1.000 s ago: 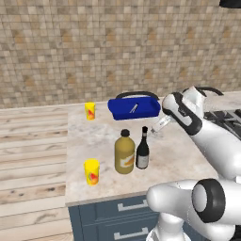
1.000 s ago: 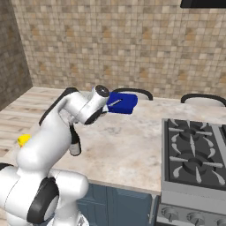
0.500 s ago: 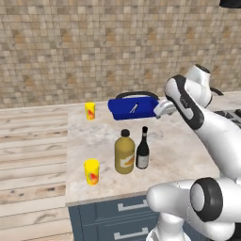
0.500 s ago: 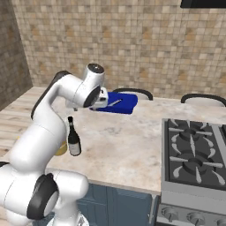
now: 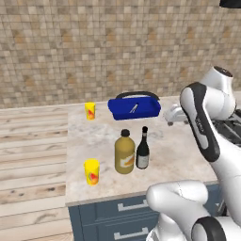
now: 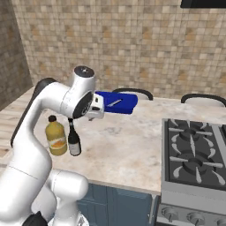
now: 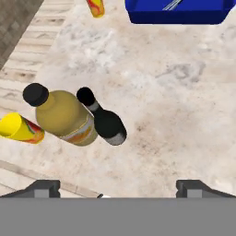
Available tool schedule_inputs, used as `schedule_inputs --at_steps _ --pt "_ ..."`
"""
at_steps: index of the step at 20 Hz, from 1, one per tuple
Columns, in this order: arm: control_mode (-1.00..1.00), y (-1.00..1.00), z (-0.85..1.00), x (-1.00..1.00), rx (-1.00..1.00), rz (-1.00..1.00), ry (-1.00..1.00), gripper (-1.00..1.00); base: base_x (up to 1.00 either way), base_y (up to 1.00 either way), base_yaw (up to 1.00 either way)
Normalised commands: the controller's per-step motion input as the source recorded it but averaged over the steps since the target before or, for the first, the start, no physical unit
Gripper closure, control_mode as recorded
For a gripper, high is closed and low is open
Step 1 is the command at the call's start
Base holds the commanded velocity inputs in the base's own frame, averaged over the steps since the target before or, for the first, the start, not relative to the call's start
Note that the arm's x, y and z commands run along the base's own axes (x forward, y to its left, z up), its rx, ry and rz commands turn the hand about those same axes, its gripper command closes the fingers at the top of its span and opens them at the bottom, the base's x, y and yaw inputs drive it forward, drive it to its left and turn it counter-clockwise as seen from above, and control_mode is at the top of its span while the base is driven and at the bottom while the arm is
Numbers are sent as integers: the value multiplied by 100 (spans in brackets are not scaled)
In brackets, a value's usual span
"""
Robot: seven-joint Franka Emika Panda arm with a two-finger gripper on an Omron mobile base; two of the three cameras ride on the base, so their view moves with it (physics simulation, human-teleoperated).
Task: Place the drinks on the dining counter in a tight cluster.
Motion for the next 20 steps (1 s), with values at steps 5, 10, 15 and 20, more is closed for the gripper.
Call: schedule_inputs --at_steps 5,10,15,20 --pt "-100 -3 6 -77 0 -36 0 -100 0 0 0" --pt "-100 0 17 -54 0 -26 0 -100 0 0 0" --pt "-100 0 46 -75 0 -13 0 -100 0 0 0" --pt "-100 0 41 -68 0 0 -1 -100 0 0 0"
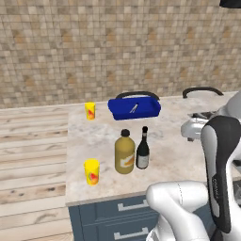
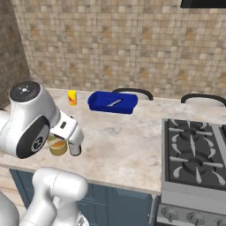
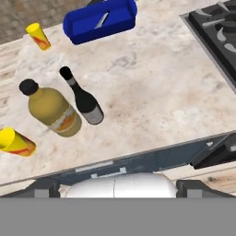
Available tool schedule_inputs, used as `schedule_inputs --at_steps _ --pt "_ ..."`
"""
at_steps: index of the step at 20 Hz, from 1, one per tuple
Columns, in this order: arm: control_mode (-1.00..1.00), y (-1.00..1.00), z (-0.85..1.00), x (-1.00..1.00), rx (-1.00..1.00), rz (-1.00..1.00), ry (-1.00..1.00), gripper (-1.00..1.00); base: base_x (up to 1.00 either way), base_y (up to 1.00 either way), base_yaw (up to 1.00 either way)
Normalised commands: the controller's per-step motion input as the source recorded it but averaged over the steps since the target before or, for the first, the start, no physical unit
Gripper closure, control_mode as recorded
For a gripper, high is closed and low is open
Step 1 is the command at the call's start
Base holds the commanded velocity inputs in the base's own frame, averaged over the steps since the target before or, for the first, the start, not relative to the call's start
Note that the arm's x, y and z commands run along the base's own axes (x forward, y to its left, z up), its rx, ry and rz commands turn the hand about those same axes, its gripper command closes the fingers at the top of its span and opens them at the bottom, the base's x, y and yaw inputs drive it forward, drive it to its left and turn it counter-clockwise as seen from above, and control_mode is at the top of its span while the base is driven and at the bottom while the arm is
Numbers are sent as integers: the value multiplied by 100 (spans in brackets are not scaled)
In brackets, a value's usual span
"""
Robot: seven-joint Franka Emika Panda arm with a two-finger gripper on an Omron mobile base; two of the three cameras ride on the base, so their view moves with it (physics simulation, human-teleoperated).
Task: Place the drinks on the dining counter in a tight cluster.
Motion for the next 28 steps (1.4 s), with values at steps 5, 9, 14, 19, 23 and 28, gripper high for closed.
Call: schedule_inputs --at_steps 5,9,14,19,23,28 --pt "-100 6 8 -26 0 0 -4 -100 0 0 0" --pt "-100 0 0 0 0 0 0 -100 0 0 0" --pt "-100 0 0 -3 0 0 0 -100 0 0 0" --pt "100 0 0 -10 0 0 0 -100 -74 -7 -13" --pt "100 0 0 0 0 0 0 -100 -100 -16 -32" --pt "100 0 0 0 0 0 0 -100 -44 -1 -68"
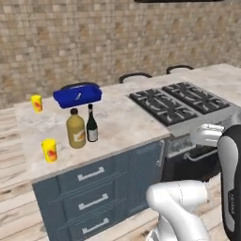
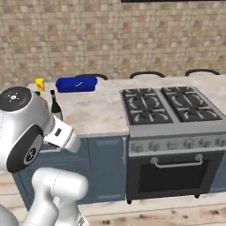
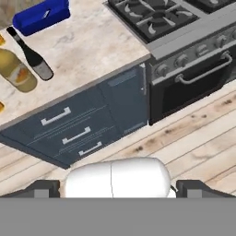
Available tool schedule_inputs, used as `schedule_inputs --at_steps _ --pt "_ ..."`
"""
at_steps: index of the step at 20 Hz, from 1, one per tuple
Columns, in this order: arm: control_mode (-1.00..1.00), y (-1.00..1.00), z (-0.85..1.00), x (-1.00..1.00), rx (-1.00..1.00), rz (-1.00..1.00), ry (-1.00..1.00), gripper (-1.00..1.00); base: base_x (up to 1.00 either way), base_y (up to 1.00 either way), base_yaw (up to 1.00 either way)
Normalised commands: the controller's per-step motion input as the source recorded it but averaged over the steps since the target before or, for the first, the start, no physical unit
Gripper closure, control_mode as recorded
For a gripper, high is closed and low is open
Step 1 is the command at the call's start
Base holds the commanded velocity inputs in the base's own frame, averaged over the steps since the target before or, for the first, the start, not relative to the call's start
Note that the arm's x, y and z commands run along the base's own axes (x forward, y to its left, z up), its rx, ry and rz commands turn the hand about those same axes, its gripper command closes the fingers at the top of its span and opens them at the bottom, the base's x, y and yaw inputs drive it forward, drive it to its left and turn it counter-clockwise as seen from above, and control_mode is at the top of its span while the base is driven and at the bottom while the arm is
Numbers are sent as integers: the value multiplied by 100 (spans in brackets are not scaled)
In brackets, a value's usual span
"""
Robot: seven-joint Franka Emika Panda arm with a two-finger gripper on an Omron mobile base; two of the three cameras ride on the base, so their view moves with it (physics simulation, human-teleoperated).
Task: Place the drinks on the dining counter in a tight cluster.
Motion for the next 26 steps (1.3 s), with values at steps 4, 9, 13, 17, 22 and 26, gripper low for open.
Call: schedule_inputs --at_steps 4,9,13,17,22,26 --pt "100 0 0 0 0 0 0 -100 0 0 -97" --pt "100 0 0 0 0 0 0 -100 1 0 -100" --pt "100 0 0 0 0 0 0 -100 1 0 -100" --pt "100 0 0 0 0 0 0 -100 9 0 -98" --pt "100 0 0 0 0 0 0 -100 24 3 -93" --pt "100 0 0 0 0 0 0 -100 63 47 -73"
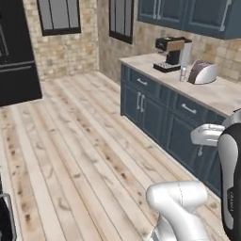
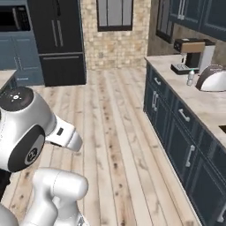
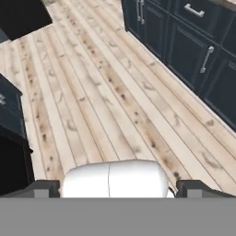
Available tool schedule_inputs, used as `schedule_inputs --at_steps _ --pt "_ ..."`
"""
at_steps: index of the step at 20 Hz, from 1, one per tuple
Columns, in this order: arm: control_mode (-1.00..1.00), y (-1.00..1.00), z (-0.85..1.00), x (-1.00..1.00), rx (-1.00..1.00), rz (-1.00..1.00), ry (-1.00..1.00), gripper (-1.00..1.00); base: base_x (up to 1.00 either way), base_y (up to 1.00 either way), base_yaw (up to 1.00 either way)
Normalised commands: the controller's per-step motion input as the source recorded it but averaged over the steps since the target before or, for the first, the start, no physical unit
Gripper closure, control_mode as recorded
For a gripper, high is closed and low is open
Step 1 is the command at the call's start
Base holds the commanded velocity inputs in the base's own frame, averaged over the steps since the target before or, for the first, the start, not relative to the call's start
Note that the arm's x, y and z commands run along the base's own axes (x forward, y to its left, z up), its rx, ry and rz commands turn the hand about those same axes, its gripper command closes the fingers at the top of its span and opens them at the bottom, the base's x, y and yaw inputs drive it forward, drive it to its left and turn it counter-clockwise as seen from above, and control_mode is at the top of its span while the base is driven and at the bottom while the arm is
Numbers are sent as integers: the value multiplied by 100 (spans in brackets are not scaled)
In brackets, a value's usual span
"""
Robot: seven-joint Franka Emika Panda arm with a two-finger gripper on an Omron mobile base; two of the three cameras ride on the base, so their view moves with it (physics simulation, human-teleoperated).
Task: Place the drinks on the dining counter in a tight cluster.
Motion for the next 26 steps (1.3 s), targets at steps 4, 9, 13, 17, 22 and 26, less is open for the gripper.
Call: schedule_inputs --at_steps 4,9,13,17,22,26 --pt "100 0 0 0 0 0 0 -100 100 68 -21" --pt "100 0 0 0 0 0 0 -100 100 51 -14" --pt "100 0 0 0 0 0 0 -100 100 64 -15" --pt "100 0 0 0 0 0 0 -100 100 36 -26" --pt "100 0 0 0 0 0 0 -100 100 29 -45" --pt "100 0 0 0 0 0 0 -100 97 48 -69"
